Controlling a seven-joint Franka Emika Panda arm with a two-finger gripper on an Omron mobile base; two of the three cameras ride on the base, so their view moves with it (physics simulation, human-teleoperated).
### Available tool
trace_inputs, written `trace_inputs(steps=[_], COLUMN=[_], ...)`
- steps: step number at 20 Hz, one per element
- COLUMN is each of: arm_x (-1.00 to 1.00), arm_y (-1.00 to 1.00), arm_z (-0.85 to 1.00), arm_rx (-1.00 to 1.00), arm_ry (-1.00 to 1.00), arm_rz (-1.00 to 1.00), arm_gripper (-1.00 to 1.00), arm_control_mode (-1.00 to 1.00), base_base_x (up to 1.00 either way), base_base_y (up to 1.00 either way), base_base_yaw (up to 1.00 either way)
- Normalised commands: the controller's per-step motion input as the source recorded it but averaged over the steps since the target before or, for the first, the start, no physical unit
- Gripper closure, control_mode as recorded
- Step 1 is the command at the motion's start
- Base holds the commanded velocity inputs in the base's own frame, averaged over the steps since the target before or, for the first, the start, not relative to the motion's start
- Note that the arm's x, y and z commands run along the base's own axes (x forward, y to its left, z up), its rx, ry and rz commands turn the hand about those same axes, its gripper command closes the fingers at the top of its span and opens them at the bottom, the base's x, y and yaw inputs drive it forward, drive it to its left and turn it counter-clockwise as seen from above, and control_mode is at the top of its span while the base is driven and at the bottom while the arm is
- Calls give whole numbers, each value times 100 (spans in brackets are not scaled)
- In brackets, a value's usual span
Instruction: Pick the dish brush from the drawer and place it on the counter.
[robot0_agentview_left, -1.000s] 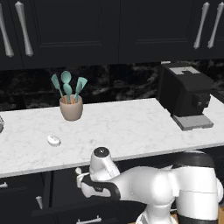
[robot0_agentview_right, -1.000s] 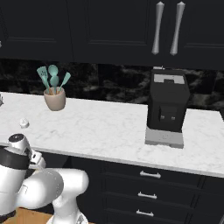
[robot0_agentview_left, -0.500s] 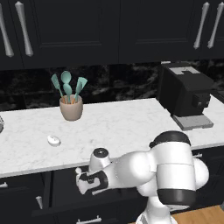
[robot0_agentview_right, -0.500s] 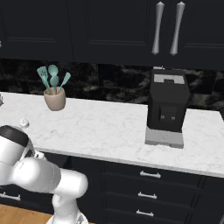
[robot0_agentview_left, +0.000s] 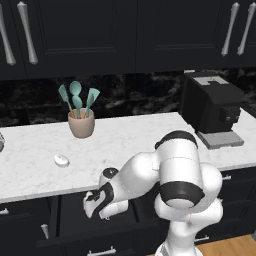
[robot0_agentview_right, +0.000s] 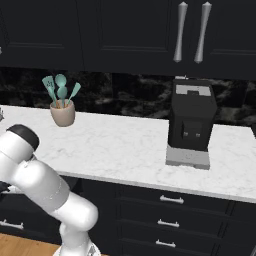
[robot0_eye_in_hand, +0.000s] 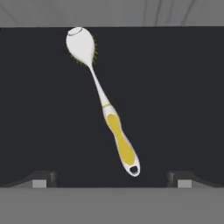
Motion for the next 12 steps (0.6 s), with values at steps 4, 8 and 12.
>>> trace_inputs(steps=[4,8,12], arm_x=[16,13,9], arm_y=[17,8,18], arm_z=[-22,-29,-52], arm_rx=[-1,-1,-5], arm_ry=[0,0,0], arm_rz=[0,0,0], arm_gripper=[-100,-100,-100], arm_control_mode=[-100,-100,-100], base_base_x=[0,0,0], base_base_y=[0,0,0], base_base_yaw=[0,0,0])
